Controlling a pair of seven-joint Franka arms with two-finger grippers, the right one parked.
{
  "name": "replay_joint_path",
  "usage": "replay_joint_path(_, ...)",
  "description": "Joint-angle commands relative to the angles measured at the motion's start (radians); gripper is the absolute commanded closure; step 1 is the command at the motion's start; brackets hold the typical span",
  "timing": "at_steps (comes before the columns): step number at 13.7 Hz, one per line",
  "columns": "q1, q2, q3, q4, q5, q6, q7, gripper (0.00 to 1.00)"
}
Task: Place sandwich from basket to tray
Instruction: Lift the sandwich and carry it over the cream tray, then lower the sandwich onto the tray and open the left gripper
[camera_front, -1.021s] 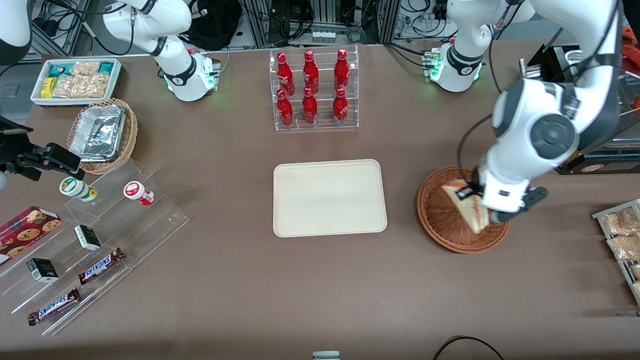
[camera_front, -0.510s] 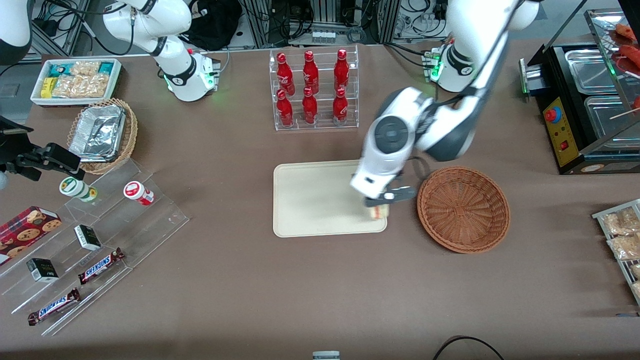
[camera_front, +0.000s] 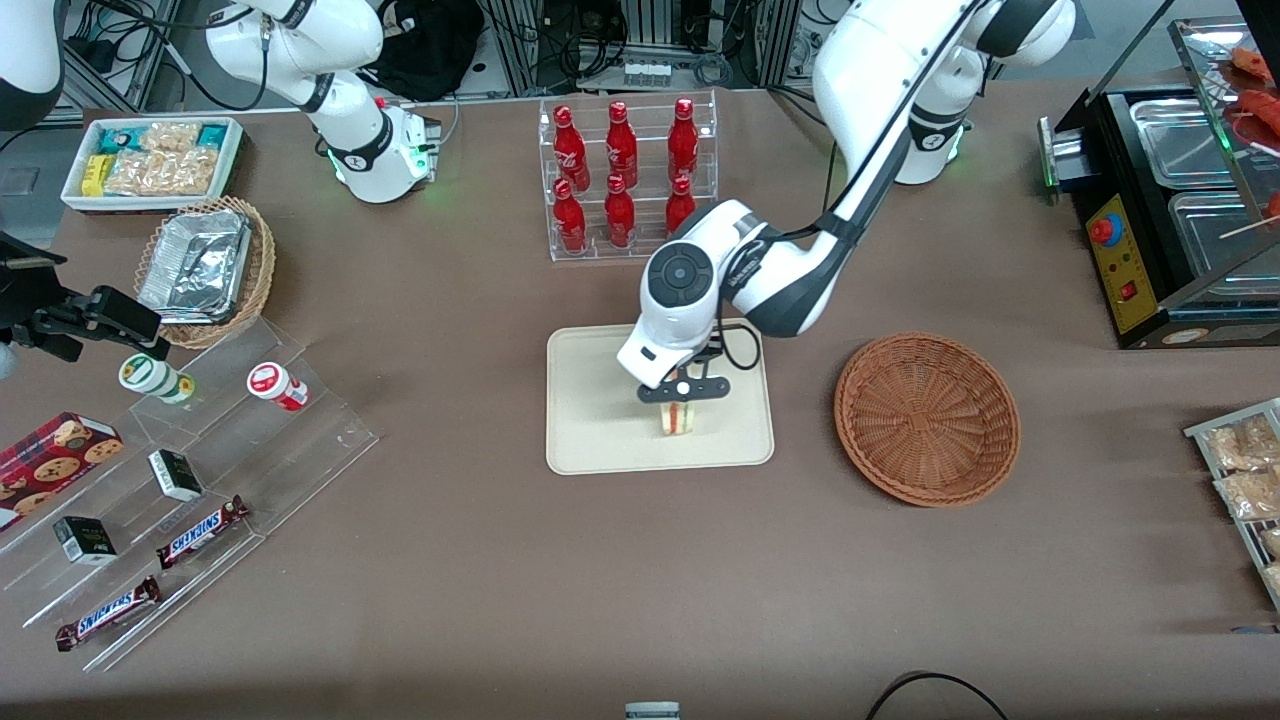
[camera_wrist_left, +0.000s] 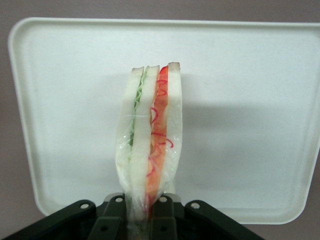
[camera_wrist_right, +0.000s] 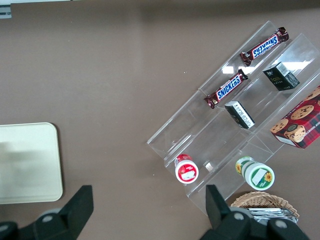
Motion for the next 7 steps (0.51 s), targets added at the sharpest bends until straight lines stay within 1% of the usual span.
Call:
replay_joint_path(1, -0.041, 0.046, 0.016, 0.034, 0.006, 0.027, -0.003, 0.9)
replay_joint_path(5, -0.056, 0.08, 0.02, 0.04, 0.008, 0.027, -0.003, 0.88)
replay_joint_path(6, -0.056, 0.089, 0.02, 0.041, 0.008, 0.027, -0.003, 0.8)
replay_joint_path(7, -0.056, 0.089, 0.02, 0.041, 0.006, 0.027, -0.005, 0.52)
